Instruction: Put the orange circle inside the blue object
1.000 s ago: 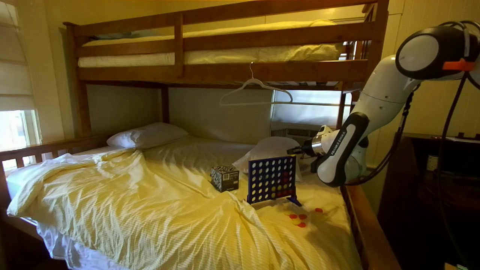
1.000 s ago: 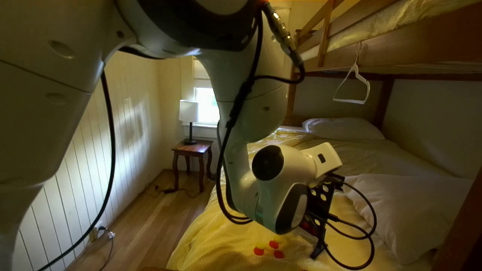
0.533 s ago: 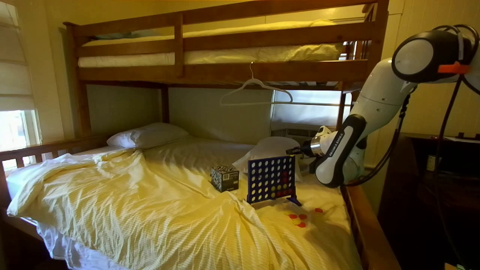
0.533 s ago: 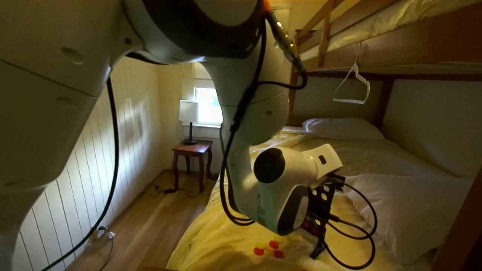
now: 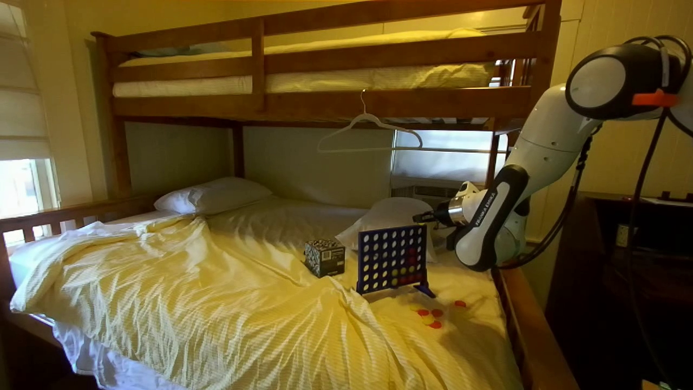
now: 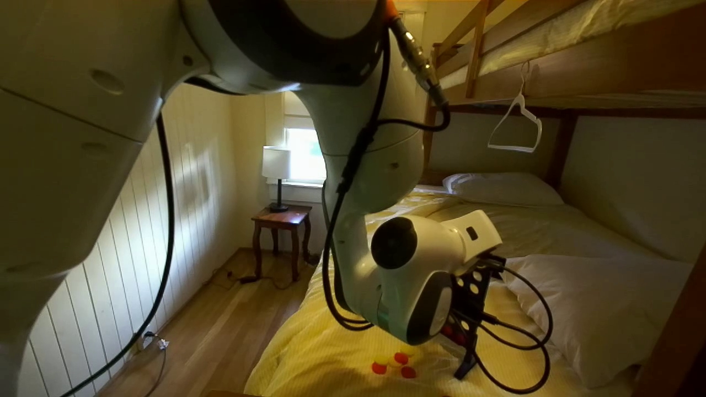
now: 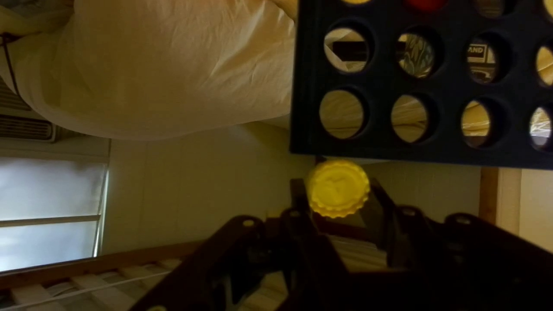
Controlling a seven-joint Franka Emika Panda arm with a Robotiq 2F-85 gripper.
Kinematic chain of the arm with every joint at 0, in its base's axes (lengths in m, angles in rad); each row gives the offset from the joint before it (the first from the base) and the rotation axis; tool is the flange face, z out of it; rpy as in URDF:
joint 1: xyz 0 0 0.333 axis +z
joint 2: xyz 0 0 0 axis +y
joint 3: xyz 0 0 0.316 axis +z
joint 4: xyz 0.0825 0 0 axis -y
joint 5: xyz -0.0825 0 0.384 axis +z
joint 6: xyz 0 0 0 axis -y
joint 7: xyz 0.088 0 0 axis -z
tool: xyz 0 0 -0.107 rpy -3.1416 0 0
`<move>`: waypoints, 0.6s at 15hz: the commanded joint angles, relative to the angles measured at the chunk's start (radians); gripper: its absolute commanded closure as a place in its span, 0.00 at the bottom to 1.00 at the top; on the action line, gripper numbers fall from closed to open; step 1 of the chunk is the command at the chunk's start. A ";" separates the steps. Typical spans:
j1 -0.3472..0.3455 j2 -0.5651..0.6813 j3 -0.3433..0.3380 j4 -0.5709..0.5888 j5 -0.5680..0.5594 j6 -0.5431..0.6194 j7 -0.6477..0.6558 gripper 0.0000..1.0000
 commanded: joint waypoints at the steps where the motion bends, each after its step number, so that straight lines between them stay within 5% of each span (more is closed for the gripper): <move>1: -0.010 0.014 0.008 0.013 -0.008 0.030 0.003 0.89; 9: -0.009 0.030 0.006 0.019 0.000 0.052 0.001 0.89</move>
